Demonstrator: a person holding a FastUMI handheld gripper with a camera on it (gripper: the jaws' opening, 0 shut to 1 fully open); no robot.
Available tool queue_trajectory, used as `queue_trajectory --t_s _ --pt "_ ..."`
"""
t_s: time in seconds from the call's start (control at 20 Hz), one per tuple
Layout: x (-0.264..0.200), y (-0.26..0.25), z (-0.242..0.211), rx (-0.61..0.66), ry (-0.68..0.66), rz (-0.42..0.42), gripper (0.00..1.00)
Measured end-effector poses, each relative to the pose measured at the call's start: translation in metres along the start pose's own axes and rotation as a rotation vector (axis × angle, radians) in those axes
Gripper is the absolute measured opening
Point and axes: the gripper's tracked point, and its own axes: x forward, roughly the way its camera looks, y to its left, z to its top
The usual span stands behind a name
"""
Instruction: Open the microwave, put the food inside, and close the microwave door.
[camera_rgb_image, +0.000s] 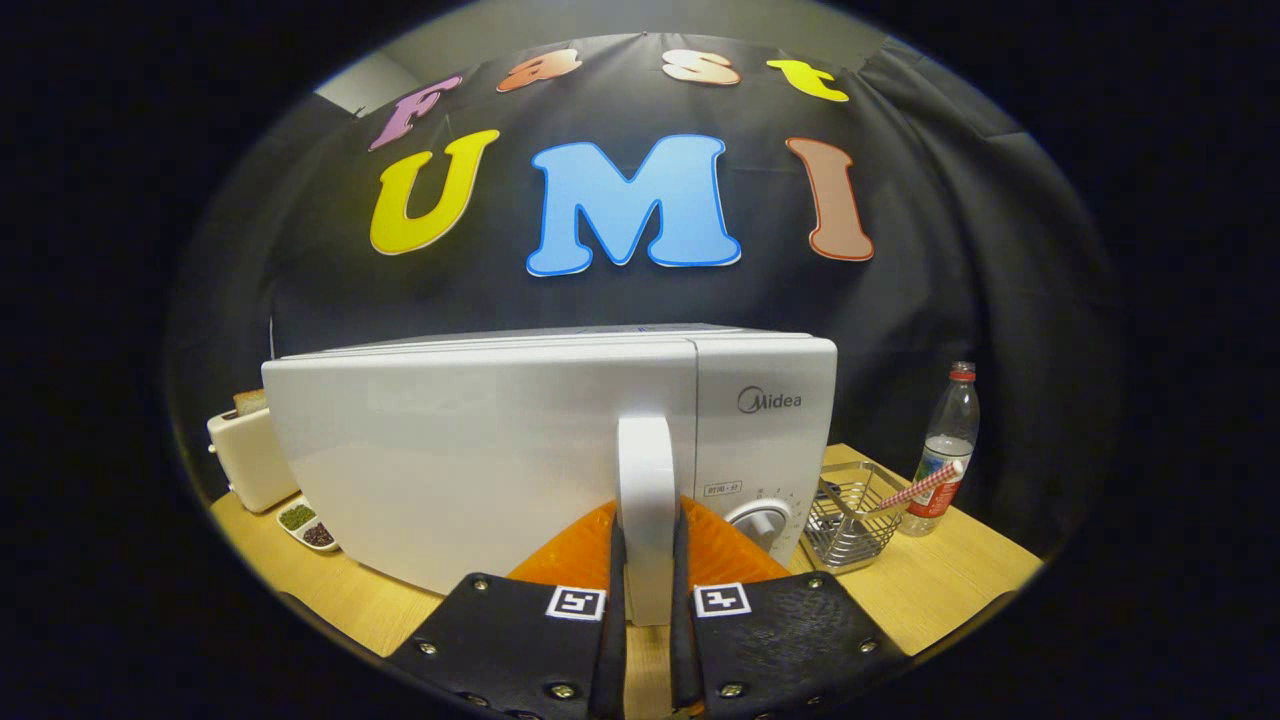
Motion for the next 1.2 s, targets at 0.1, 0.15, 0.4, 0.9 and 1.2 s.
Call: queue_trajectory --t_s 0.1,0.15,0.4,0.9,1.2 --pt "0.001 0.0 0.002 0.036 0.0 0.009 0.11" --pt "-0.001 0.0 0.0 0.037 0.003 0.009 0.11" --pt "-0.056 0.013 -0.01 0.05 0.017 0.025 0.1" --pt "-0.173 0.077 -0.032 0.03 0.036 0.198 0.1" --pt "-0.236 0.147 -0.046 -0.012 0.033 0.334 0.1"
